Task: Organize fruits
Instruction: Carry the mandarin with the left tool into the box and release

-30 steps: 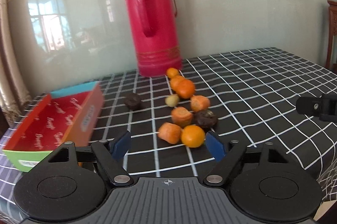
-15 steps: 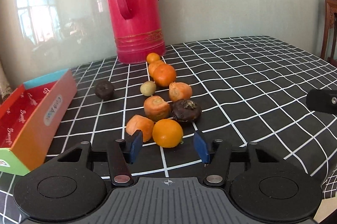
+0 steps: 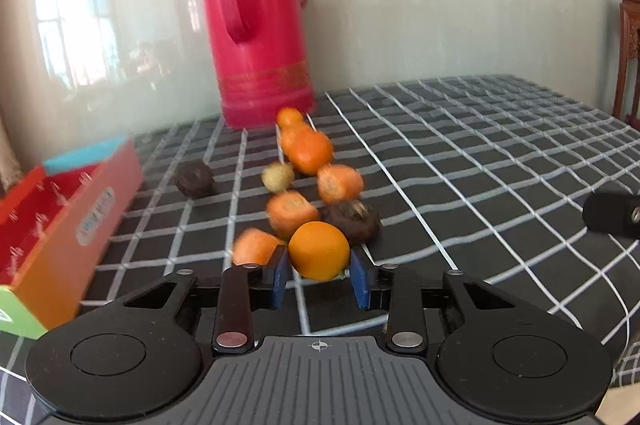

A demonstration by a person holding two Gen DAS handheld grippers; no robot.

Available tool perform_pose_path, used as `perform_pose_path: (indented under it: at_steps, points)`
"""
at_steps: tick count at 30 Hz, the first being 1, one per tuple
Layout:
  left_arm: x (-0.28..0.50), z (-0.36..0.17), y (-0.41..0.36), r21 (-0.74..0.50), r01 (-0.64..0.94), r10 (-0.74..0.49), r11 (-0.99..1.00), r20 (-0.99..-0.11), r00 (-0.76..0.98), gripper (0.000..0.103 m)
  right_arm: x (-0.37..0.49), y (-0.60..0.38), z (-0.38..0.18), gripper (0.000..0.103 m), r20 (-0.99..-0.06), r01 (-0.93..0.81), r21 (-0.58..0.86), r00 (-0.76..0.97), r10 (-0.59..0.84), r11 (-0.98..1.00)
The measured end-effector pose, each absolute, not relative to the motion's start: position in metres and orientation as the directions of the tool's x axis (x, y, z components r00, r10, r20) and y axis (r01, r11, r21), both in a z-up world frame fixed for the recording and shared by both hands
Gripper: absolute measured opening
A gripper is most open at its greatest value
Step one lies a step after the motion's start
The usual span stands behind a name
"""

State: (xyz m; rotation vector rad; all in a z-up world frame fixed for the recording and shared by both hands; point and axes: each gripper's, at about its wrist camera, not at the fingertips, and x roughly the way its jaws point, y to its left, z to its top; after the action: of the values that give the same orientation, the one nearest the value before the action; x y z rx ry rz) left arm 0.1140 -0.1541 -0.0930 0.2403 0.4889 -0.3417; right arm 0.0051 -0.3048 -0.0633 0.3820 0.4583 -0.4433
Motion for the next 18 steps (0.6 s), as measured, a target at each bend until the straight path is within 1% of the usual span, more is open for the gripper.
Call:
perform_pose_path:
  at_steps: [2, 5, 9, 10, 14, 18]
  points:
    - [0.113, -0.084, -0.144, 0.146, 0.338, -0.240, 0.930, -0.453, 0.858, 0.033, 0.006, -0.302, -0.063, 0.098, -0.496, 0.477, 0.246, 0.810, -0.313, 0.844]
    - [0.116, -0.068, -0.115, 0.130, 0.241, -0.171, 0.962, -0.403, 0.899, 0.033, 0.010, -0.294, -0.062, 0.098, -0.497, 0.451, 0.228, 0.816, -0.295, 0.863]
    - [0.129, -0.052, -0.067, 0.131, 0.072, -0.018, 0.989, -0.375, 0.927, 0.033, 0.019, -0.279, -0.062, 0.098, -0.496, 0.414, 0.204, 0.825, -0.271, 0.887]
    - [0.136, -0.050, -0.054, 0.129, 0.030, 0.022, 0.991, -0.384, 0.923, 0.033, 0.021, -0.276, -0.062, 0.098, -0.498, 0.404, 0.201, 0.826, -0.262, 0.892]
    - [0.164, -0.050, 0.002, 0.081, -0.118, 0.143, 0.990, -0.465, 0.874, 0.034, 0.029, -0.258, -0.062, 0.098, -0.500, 0.357, 0.185, 0.836, -0.225, 0.916]
    - [0.178, -0.055, 0.039, 0.072, -0.217, 0.223, 0.973, -0.508, 0.832, 0.034, 0.040, -0.240, -0.059, 0.098, -0.497, 0.295, 0.163, 0.849, -0.179, 0.942]
